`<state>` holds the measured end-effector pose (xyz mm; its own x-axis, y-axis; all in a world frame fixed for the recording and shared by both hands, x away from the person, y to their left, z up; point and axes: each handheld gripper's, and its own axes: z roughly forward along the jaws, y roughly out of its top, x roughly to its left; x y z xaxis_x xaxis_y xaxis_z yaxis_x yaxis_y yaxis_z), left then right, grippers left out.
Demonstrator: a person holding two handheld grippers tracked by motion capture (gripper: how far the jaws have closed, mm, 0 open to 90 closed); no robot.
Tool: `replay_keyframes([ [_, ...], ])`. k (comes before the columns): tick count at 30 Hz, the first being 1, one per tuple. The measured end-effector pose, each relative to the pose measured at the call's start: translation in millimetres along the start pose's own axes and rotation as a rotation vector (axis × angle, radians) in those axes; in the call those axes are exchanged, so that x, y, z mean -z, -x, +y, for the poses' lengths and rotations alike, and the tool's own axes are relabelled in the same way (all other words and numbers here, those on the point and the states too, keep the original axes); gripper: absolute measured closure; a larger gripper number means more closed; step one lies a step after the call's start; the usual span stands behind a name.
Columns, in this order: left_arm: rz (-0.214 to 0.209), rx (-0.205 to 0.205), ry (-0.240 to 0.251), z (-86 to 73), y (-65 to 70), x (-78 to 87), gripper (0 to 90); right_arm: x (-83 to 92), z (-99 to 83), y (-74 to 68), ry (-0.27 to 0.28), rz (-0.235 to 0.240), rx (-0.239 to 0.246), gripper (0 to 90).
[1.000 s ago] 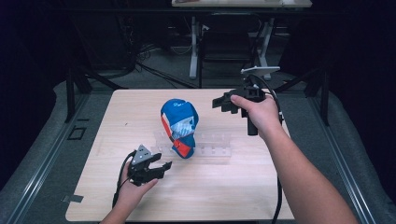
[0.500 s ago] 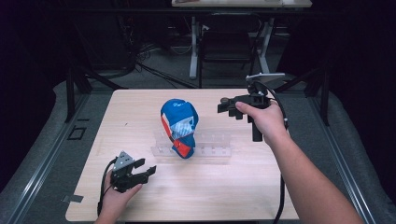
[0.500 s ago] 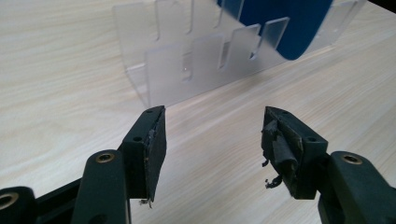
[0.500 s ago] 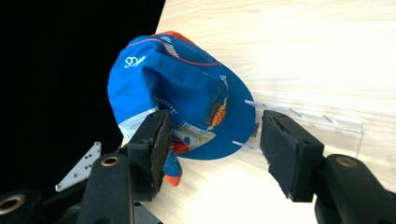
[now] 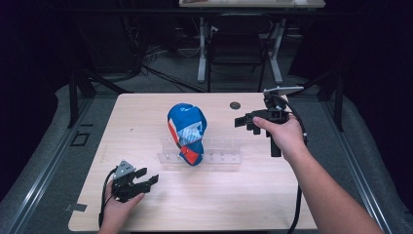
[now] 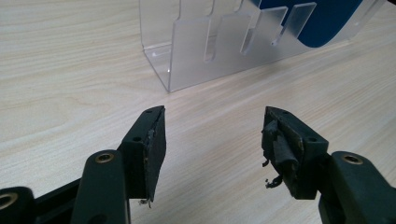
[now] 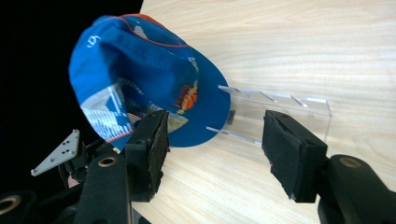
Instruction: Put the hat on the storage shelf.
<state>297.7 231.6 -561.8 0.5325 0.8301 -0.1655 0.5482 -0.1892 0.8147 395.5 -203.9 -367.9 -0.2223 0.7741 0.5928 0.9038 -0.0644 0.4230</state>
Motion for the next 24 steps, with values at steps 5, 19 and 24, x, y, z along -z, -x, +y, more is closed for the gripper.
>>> replay_keyframes([
  [5,-0.002,0.007,-0.007,-0.9,-1.7,-0.4,40.8,-2.0,-9.3,8.5,-0.012,-0.018,0.001,40.6],
  [19,-0.005,0.01,-0.006,-1.0,-0.9,-1.1,40.9,-9.7,-35.0,30.6,-0.015,-0.027,-0.018,40.9],
  [24,-0.005,0.012,-0.006,-0.7,-0.8,0.1,40.8,-16.5,-50.4,41.5,-0.01,-0.043,-0.021,41.2],
])
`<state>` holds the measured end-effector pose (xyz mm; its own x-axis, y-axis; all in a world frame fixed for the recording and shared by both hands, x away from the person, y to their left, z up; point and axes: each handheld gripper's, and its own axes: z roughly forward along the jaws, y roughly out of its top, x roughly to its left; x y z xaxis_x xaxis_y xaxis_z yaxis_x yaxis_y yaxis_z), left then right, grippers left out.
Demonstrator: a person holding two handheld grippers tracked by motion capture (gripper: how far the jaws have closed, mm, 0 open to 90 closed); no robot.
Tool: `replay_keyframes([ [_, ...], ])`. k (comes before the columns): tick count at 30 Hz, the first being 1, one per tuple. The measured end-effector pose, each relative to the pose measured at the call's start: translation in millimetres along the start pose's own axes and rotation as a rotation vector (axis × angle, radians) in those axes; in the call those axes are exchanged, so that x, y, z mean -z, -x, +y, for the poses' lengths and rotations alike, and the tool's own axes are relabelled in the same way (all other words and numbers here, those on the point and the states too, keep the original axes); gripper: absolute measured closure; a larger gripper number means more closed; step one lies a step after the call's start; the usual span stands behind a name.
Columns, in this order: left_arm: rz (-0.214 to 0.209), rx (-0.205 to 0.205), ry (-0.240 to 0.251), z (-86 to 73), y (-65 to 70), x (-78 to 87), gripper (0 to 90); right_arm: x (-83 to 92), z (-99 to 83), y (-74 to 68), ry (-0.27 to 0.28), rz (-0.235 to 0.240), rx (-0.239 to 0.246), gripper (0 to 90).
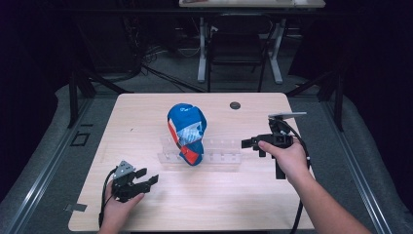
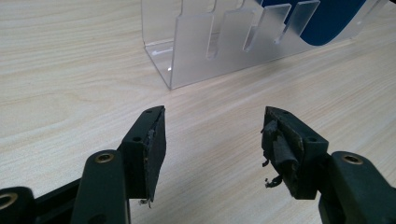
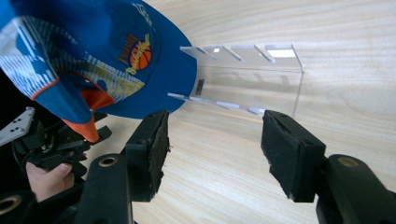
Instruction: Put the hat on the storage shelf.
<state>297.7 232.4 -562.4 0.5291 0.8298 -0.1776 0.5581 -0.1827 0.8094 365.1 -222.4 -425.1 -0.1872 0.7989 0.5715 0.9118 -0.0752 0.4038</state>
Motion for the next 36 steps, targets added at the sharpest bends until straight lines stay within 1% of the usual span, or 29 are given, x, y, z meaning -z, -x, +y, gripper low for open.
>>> replay_keyframes([
  [2,0.0,0.0,0.0,-0.1,0.0,-0.1,40.8,-1.0,-2.6,1.6,0.0,-0.001,0.001,41.2],
  [3,-0.002,0.0,0.001,-0.3,0.1,-0.6,40.8,-3.4,-8.1,3.7,-0.001,-0.003,0.012,41.2],
  [5,-0.004,-0.001,0.001,-0.3,0.1,-0.7,40.8,-4.8,-11.2,4.5,0.001,-0.008,0.018,41.2],
  [6,-0.002,-0.011,-0.006,0.1,0.0,-0.3,40.8,-7.3,-17.1,6.6,-0.002,0.001,0.024,41.2],
  [8,-0.002,-0.007,-0.003,0.1,0.3,-0.3,40.8,-9.4,-22.7,9.1,-0.006,0.005,0.031,41.2],
  [9,-0.002,-0.007,-0.003,0.1,0.3,-0.3,40.8,-9.4,-22.7,9.1,-0.006,0.005,0.031,41.2],
  [10,-0.002,-0.006,-0.003,0.1,0.2,-0.3,40.8,-10.4,-25.6,10.0,0.0,0.002,0.035,41.1],
  [12,-0.001,-0.004,-0.003,0.0,0.2,-0.2,40.8,-12.0,-34.1,14.0,0.005,-0.034,0.071,41.2],
  [14,-0.001,-0.005,-0.003,0.0,0.1,0.0,40.8,-12.8,-37.3,15.7,0.015,-0.03,0.077,41.3],
  [15,-0.002,-0.004,-0.002,0.0,0.2,-0.3,40.8,-13.6,-43.3,19.6,0.026,-0.02,0.085,41.4],
  [17,-0.002,-0.005,-0.007,-0.1,0.2,-0.5,40.8,-14.0,-46.1,21.2,0.032,-0.018,0.083,41.4],
  [18,0.001,-0.001,0.002,-0.6,0.9,-1.6,40.8,-14.3,-48.9,22.7,0.032,-0.024,0.089,41.4],
  [19,-0.002,-0.005,0.0,-0.5,1.3,-1.8,40.8,-15.3,-54.2,25.1,0.044,-0.029,0.091,41.4],
  [23,-0.005,-0.008,-0.001,-0.4,1.6,-2.0,40.8,-17.8,-63.8,31.8,0.062,-0.046,0.111,41.0],
  [26,-0.005,-0.008,-0.001,-0.4,1.7,-1.8,40.8,-20.8,-73.6,36.9,0.081,-0.037,0.129,41.1],
  [29,-0.004,-0.008,0.001,-0.6,2.9,-2.6,40.8,-24.1,-84.1,39.8,0.108,-0.03,0.131,41.3],
  [30,-0.007,-0.013,-0.009,0.1,3.0,-1.8,40.8,-24.5,-87.1,40.9,0.114,-0.033,0.136,41.3],
  [31,-0.007,-0.013,-0.009,0.1,3.0,-1.8,40.8,-24.5,-87.1,40.9,0.114,-0.033,0.136,41.3],
  [33,-0.01,-0.018,0.004,1.2,3.1,-0.6,40.8,-26.5,-95.0,43.8,0.129,-0.045,0.156,41.3],
  [36,-0.01,-0.016,0.004,2.1,3.4,1.0,40.8,-27.9,-99.6,46.6,0.14,-0.053,0.165,41.1],
])
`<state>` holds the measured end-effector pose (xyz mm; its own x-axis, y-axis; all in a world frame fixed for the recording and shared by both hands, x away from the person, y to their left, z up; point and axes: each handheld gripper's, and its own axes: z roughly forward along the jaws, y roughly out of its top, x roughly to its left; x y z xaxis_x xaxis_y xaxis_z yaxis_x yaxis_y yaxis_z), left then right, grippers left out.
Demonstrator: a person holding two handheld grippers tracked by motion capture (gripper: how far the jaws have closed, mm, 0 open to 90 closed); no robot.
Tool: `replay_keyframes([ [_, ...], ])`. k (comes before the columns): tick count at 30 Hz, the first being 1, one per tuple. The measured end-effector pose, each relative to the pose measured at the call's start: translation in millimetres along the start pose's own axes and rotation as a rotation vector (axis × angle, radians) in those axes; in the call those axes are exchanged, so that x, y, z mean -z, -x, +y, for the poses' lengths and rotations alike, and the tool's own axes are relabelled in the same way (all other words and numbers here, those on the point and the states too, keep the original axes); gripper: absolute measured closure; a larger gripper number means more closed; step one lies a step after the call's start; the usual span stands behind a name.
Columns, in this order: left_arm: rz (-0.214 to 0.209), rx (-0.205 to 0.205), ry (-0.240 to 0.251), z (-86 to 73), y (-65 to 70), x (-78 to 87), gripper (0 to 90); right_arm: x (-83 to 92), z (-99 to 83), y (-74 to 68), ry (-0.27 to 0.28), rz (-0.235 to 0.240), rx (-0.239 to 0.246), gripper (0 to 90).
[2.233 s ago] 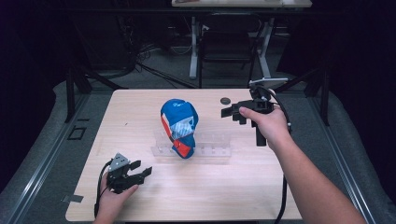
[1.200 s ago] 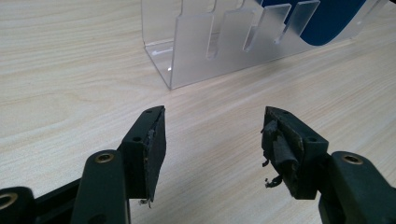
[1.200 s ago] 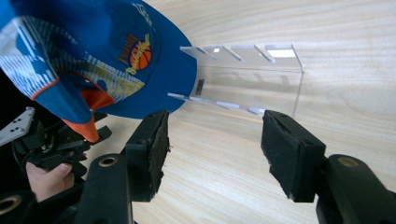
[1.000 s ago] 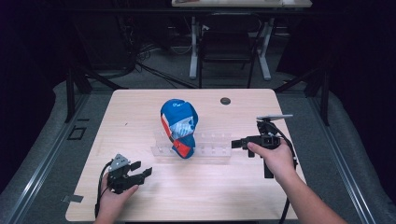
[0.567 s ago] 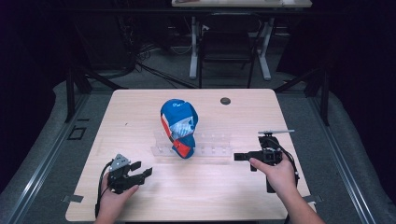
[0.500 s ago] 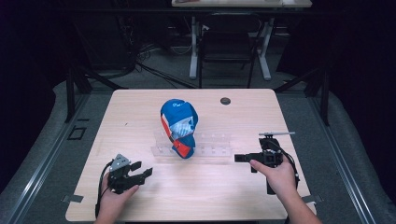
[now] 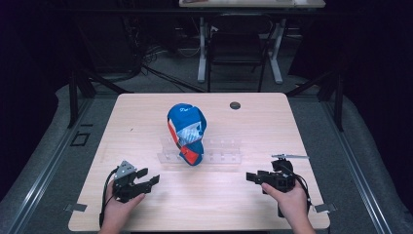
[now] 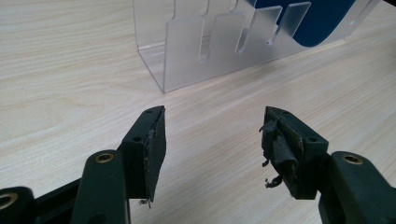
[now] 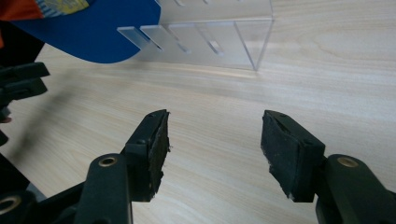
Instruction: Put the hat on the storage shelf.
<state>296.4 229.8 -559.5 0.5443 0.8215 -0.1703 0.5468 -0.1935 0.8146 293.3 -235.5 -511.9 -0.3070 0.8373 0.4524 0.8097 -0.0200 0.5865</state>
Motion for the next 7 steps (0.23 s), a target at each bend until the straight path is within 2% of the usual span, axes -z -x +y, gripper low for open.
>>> replay_keyframes([
  [2,-0.009,0.014,0.021,1.7,1.0,0.9,40.8,-3.2,-7.5,2.5,-0.004,-0.013,0.009,41.2],
  [7,-0.022,0.019,0.025,3.3,2.7,0.8,40.4,-7.5,-16.4,4.2,0.016,-0.047,0.025,42.5],
])
